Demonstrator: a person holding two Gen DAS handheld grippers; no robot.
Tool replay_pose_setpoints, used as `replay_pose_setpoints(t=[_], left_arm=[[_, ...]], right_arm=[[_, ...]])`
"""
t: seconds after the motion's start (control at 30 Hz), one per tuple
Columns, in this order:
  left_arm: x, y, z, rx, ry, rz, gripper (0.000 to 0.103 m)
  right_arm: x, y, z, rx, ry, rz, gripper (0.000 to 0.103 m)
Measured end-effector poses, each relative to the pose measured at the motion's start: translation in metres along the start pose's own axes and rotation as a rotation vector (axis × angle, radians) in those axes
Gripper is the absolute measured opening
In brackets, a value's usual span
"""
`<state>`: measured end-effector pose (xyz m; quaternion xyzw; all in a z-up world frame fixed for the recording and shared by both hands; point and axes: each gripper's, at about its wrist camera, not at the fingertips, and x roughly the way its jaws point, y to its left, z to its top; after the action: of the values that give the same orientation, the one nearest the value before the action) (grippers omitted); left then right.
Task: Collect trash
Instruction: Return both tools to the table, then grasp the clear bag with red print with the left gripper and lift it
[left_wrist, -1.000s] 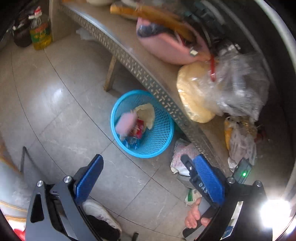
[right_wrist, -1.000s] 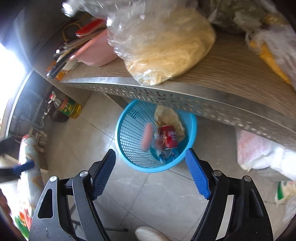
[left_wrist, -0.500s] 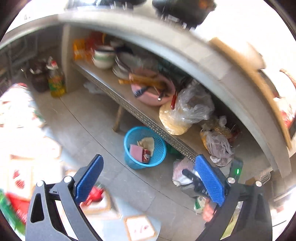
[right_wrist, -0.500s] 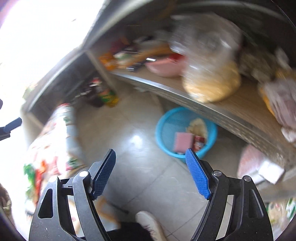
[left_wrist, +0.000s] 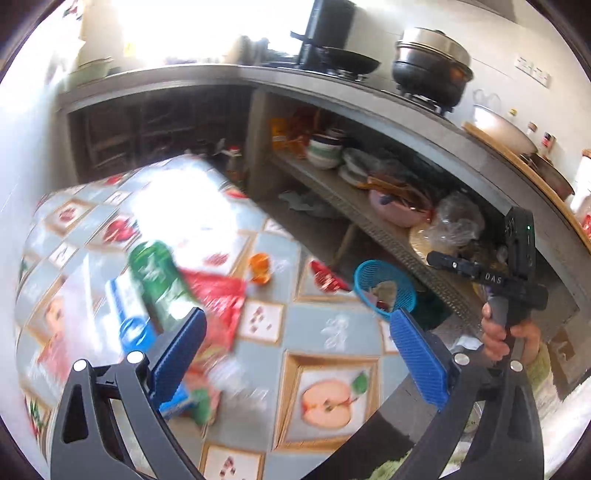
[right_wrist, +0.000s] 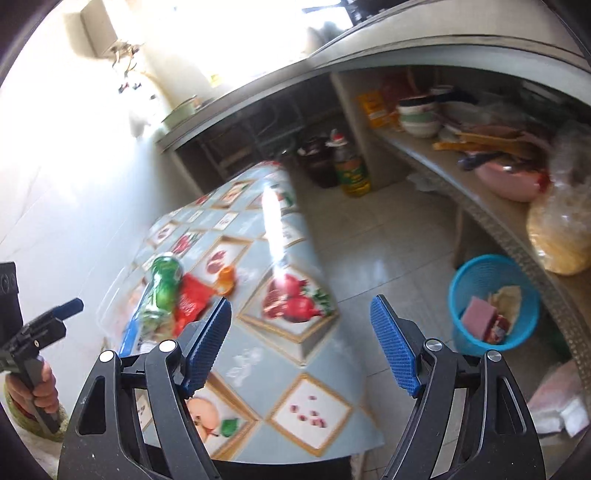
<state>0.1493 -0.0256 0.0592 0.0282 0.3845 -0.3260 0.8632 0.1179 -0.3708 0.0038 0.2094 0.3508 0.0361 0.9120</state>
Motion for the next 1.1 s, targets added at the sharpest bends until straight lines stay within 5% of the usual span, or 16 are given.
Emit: replay_pose_setpoints(t=[0.37, 0.8, 0.93, 1.1], left_arm=[[-0.019, 0.060, -0.051, -0.139, -0.031, 0.086, 0.097], [-0.054, 0.131, -0.055, -0.262, -0.162, 0.270, 0.093], [-0.058, 0.159, -0.068, -0.287, -0.127, 0.379, 0.092], [-0.053, 0.213, -0.101, -0.545, -0.011, 0.402, 0.079]], right_arm=[[0.058, 0.071, -0.016, -0.011, 0.172, 0.073, 0.068], [0.084, 0.094, -0.024, -0.017, 0.257, 0.054, 0.062], [0.089, 0.098, -0.023, -0.022, 0.270, 0.046, 0.062], [0.099, 0.098, -0.024, -0.010, 0.289, 0.042, 0.062]])
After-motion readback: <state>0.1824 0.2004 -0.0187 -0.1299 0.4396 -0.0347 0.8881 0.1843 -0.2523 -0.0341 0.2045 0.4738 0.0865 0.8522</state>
